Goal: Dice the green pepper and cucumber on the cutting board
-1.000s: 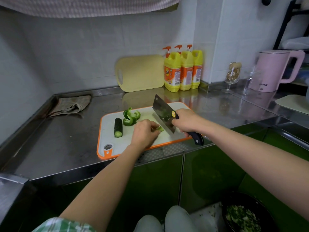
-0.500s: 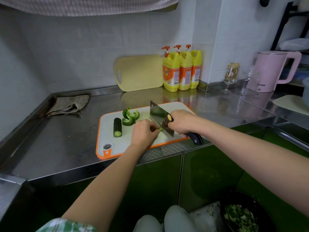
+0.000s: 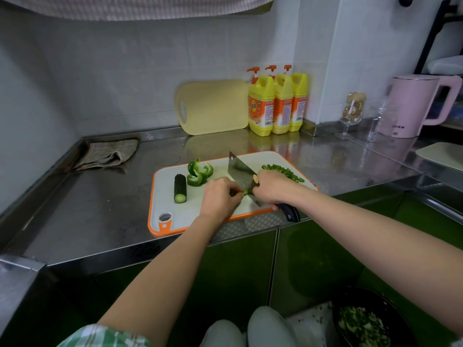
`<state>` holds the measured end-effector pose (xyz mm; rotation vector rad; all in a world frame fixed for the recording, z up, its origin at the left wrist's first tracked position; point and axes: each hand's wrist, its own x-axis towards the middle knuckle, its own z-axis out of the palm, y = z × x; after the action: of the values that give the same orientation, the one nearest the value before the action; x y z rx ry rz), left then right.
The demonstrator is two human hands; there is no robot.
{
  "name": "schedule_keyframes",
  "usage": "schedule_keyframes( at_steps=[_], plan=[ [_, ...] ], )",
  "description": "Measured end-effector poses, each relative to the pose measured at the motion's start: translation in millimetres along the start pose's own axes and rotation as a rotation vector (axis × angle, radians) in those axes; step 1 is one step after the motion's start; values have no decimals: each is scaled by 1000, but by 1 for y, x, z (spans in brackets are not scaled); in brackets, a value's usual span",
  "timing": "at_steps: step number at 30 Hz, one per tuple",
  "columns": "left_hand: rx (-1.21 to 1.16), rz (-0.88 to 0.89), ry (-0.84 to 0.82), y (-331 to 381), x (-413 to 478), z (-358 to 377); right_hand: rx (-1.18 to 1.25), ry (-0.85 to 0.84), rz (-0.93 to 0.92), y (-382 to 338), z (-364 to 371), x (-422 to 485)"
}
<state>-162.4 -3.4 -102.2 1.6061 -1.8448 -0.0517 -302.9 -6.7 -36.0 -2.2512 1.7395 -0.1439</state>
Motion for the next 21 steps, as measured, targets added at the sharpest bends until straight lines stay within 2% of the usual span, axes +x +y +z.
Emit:
schedule_keyframes(
  at_steps=[5, 8, 14, 21],
  plan=[
    [3, 3, -4, 0, -1, 0, 121, 105, -22, 9, -2, 2],
    [4, -10, 0, -1, 1, 1, 194, 58, -19, 8, -12, -3],
    [17, -23, 2, 1, 1, 0, 77, -16, -17, 2, -15, -12],
    [23, -12, 8, 1, 1, 1, 56, -48, -1, 0, -12, -14]
  ],
)
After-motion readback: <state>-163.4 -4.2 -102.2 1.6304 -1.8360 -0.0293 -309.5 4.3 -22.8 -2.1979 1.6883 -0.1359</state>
